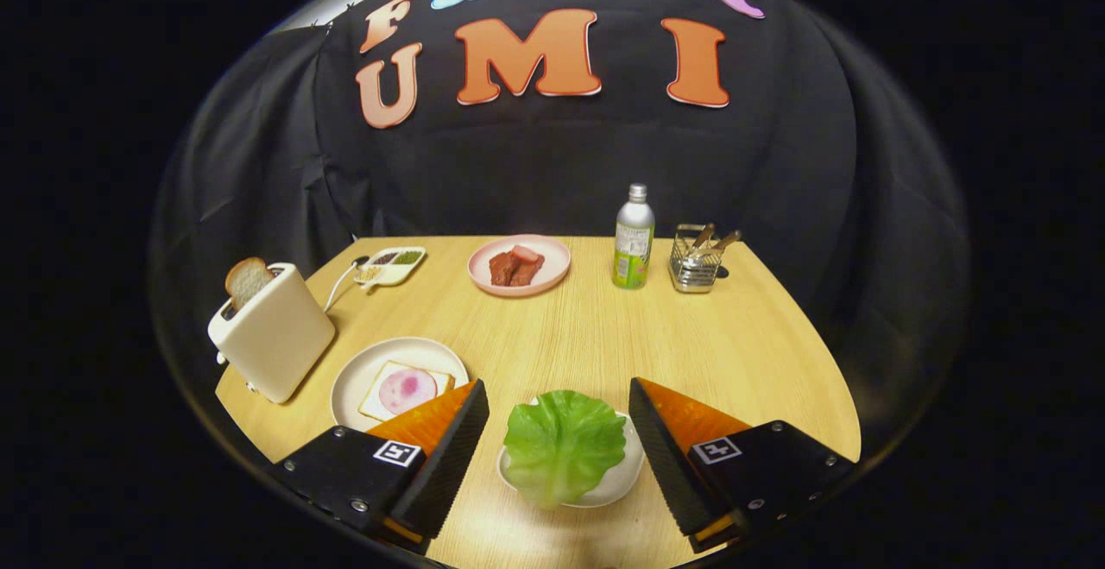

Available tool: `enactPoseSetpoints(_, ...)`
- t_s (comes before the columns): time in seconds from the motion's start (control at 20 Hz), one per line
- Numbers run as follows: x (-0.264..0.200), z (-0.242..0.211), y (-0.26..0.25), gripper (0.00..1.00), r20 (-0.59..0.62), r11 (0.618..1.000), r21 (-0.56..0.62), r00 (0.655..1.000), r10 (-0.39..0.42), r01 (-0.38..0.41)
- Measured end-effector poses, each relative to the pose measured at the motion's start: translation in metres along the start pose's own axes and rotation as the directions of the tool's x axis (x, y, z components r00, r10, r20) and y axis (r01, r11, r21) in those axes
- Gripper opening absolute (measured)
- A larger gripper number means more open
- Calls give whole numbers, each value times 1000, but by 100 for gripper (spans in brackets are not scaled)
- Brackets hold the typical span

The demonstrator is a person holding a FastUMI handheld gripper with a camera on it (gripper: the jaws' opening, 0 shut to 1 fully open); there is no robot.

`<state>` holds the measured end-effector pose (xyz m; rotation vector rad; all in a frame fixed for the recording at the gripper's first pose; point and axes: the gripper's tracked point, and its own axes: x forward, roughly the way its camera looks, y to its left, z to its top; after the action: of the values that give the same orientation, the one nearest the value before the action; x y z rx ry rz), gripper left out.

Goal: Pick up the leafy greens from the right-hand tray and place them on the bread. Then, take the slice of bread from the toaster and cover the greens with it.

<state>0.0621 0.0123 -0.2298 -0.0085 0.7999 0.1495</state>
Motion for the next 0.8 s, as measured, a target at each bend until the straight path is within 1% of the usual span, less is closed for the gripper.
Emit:
enactPoseSetpoints(0.05, 7, -9, 1, 98, -30, 1000, -8, 1000, 4, -5)
enactPoseSetpoints(0.2, 24, -37, -3, 95, -129, 999, -42, 991, -30, 25)
enactPoseSetpoints(0.45, 46, -74, 4, 95, -270, 998, -56, 963, -14, -2)
enactPoseSetpoints(0.55, 52, -86, 3, 92, -322, 999, -43, 947, -9, -5)
enactPoseSetpoints(0.8, 69, -106, -9, 88, -388, 999, -26, 920, -45, 38)
